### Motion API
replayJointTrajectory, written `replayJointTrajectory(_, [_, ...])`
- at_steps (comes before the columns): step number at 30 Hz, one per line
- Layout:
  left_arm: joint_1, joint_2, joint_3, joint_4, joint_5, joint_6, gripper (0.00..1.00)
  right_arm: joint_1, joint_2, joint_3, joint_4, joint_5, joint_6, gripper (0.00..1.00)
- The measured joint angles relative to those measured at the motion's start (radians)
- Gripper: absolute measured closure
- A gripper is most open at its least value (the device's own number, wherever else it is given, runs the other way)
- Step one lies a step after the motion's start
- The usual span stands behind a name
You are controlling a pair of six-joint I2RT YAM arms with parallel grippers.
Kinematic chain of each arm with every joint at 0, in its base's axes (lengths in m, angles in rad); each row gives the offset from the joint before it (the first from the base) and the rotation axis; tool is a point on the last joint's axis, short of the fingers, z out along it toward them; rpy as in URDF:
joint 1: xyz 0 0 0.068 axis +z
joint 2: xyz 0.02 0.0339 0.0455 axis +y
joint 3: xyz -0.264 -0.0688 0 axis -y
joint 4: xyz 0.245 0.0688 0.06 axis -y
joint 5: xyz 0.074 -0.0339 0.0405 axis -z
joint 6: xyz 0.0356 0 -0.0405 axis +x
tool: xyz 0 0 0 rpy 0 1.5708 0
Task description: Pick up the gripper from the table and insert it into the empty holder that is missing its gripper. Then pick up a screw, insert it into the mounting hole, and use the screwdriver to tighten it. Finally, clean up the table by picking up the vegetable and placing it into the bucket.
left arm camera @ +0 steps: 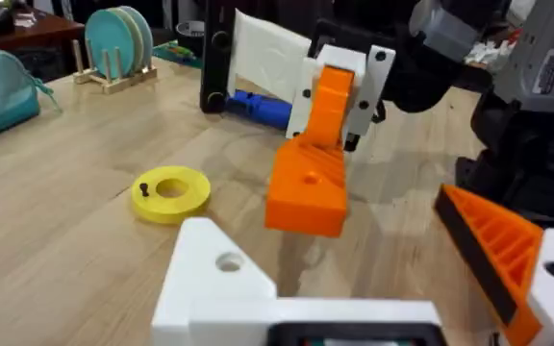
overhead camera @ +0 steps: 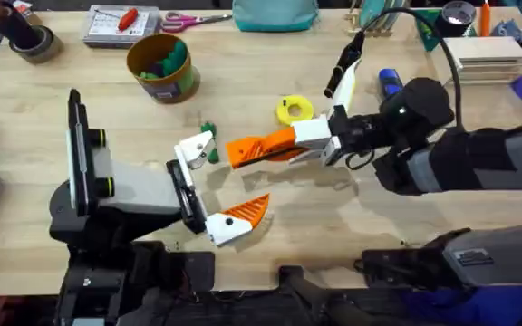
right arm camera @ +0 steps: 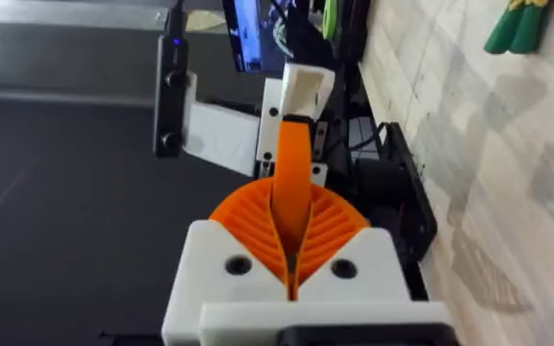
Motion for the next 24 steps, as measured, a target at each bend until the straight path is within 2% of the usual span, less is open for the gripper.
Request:
replayJointTrajectory(6, [0.0, 0.0, 0.0, 0.0, 0.0, 0.0, 0.016, 0.019, 0.0, -0.001, 0.001, 0.035, 0.019, 0.991])
replayJointTrajectory(24, [0.0, 0.0, 0.0, 0.0, 0.0, 0.0, 0.016, 0.039, 0.0, -0.001, 0.024, 0.034, 0.029, 0.991])
